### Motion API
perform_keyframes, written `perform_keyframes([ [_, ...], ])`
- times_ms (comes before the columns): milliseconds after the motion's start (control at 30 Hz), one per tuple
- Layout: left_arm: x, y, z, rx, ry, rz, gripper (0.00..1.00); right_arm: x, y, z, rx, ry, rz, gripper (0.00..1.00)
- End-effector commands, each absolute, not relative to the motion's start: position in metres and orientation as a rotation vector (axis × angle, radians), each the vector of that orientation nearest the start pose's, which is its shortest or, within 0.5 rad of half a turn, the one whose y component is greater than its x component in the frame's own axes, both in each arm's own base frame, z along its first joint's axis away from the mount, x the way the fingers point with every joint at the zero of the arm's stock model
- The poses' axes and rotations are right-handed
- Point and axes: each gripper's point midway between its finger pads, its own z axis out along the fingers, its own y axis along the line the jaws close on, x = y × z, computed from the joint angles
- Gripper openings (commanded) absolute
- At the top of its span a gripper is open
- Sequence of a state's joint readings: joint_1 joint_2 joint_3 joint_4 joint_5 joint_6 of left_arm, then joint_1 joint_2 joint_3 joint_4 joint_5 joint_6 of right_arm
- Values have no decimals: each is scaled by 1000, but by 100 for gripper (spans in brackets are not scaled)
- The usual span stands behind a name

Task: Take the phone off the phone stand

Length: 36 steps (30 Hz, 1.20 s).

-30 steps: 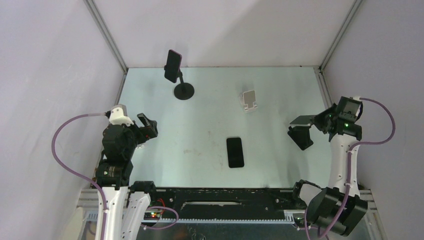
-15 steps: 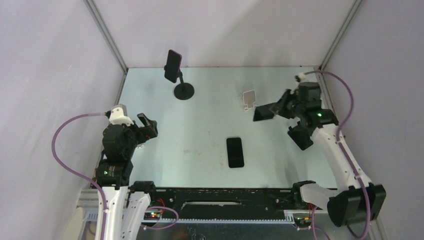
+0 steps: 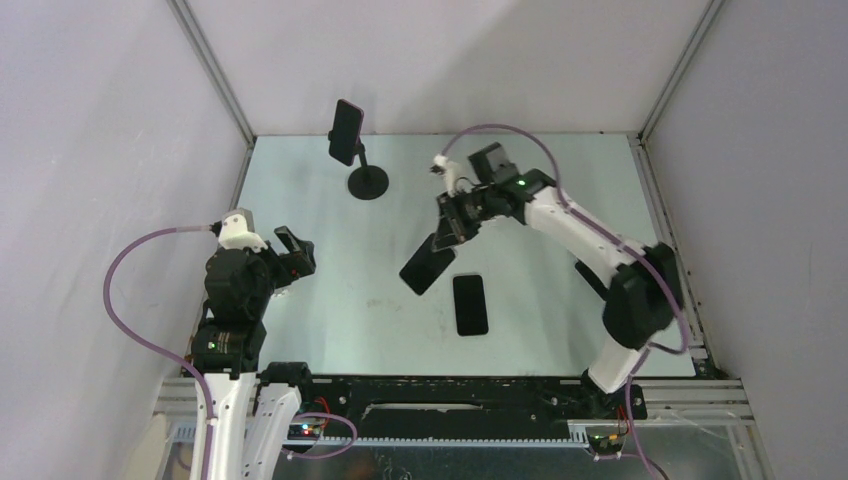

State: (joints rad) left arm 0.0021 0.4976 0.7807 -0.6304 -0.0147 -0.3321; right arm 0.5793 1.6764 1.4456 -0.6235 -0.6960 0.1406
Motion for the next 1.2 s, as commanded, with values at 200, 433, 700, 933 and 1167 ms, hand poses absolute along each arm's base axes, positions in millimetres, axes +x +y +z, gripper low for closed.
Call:
perform_keyframes([
  [200, 231, -12, 248, -309, 1878, -209, 98, 211, 372, 155, -1639, 2339, 1336, 0],
  [433, 232, -12, 247, -307, 1883, -211, 98, 208, 381, 145, -1745, 2279, 1382, 1],
  [700, 233, -12, 246, -308, 1889, -211, 98, 201, 371, 109, -1830, 2385, 1292, 8],
  [933, 234, -12, 245, -309, 1895, -211, 98, 215, 368, 83, -1817, 2419, 1146, 13],
  [1167, 234, -12, 244, -308, 1898, -210, 98, 229, 369, 69, -1804, 2399, 1040, 28],
])
